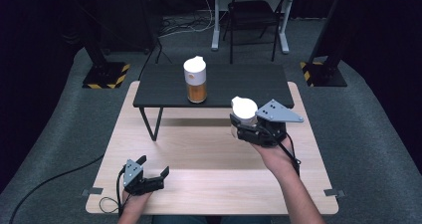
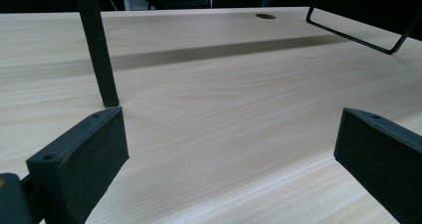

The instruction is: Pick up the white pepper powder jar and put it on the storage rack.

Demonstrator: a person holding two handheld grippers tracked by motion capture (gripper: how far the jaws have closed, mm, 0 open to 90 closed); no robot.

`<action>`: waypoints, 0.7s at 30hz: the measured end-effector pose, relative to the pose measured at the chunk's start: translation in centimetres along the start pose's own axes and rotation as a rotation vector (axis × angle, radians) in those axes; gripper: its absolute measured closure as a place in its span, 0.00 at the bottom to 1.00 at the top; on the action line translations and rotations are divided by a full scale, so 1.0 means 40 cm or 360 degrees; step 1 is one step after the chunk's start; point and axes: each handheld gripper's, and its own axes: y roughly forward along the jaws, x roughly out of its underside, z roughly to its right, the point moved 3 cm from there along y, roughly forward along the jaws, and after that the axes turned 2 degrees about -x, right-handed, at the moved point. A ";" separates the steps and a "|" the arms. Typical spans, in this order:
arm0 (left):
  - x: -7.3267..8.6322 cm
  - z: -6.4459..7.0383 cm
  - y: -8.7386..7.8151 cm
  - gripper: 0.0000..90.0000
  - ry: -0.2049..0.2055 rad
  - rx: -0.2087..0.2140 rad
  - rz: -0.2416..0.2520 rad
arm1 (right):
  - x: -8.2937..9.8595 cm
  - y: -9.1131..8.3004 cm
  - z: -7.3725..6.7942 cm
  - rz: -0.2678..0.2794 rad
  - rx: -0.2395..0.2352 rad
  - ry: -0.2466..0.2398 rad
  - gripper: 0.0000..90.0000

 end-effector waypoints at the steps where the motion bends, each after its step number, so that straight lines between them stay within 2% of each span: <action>1: 0.000 0.000 0.000 0.00 0.0001 -0.0001 0.0000 | -0.003 0.001 0.000 0.0003 0.0004 0.0001 0.34; 21: 0.001 0.005 0.000 0.00 0.0025 0.0008 0.0005 | -0.050 0.034 0.031 0.0029 0.0082 0.0060 0.34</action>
